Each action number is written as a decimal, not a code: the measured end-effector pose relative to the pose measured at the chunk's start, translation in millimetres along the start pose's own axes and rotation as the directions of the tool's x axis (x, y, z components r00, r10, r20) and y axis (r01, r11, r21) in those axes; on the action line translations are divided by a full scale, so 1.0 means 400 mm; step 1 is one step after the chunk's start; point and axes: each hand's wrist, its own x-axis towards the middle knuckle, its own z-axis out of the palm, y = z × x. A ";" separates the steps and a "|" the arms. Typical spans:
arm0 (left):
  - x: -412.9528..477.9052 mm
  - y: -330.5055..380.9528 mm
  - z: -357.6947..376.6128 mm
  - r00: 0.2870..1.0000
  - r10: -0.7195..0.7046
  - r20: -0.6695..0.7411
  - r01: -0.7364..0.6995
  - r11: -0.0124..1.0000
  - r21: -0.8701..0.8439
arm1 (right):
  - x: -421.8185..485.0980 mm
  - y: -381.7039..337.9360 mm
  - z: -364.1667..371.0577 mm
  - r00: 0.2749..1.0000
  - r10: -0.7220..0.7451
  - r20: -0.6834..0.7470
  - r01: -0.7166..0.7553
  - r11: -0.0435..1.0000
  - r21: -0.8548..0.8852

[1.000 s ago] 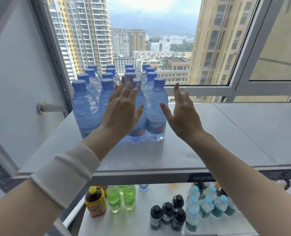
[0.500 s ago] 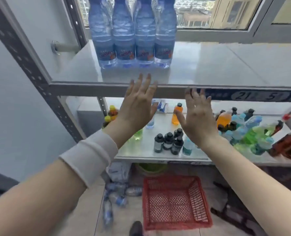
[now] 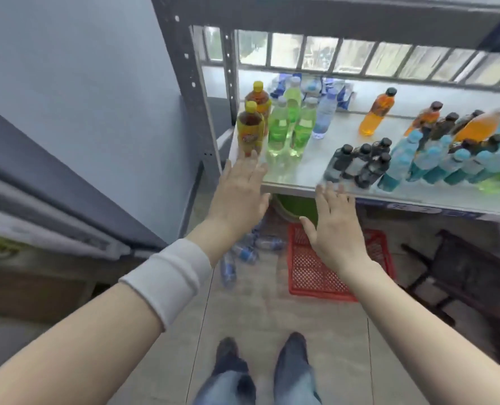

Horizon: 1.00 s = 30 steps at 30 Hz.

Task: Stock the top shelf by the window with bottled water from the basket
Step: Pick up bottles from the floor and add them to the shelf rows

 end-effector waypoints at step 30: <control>-0.128 -0.722 1.699 0.519 -0.549 0.655 0.803 0.576 -0.153 | 0.302 -0.006 1.748 0.797 0.020 0.603 -0.152 0.974 0.169</control>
